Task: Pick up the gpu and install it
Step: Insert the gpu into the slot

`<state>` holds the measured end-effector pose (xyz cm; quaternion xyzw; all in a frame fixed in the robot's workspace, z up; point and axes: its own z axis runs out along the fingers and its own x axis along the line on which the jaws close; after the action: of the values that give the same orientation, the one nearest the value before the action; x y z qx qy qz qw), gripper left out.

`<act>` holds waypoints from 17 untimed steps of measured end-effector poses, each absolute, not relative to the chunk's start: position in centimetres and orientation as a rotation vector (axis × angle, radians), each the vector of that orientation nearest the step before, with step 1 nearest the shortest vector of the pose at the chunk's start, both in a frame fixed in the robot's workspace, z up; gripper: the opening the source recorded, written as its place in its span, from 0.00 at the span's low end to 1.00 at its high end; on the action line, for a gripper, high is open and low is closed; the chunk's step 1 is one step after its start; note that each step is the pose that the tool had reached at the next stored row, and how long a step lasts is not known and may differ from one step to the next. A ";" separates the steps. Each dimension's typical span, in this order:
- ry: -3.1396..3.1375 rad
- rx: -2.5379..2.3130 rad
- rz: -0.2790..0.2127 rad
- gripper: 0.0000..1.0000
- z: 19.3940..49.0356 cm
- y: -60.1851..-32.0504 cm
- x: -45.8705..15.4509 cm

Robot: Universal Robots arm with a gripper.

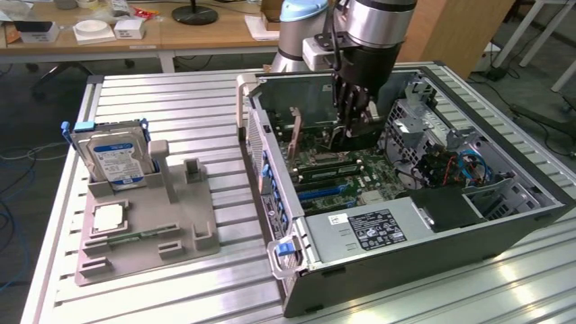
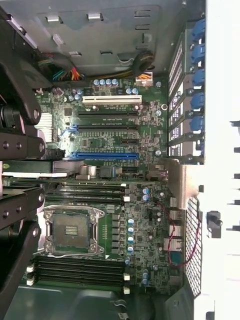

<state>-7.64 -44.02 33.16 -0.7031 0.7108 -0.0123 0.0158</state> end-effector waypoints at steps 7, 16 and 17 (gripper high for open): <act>2.211 -2.187 -0.038 0.26 32.9 -44.2 -8.0; 2.211 -2.187 -0.038 0.26 32.7 -45.0 -8.3; 2.211 -2.187 -0.038 0.26 32.7 -45.0 -8.3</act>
<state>-8.27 -45.05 32.72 -0.7031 0.7108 -0.0123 0.0158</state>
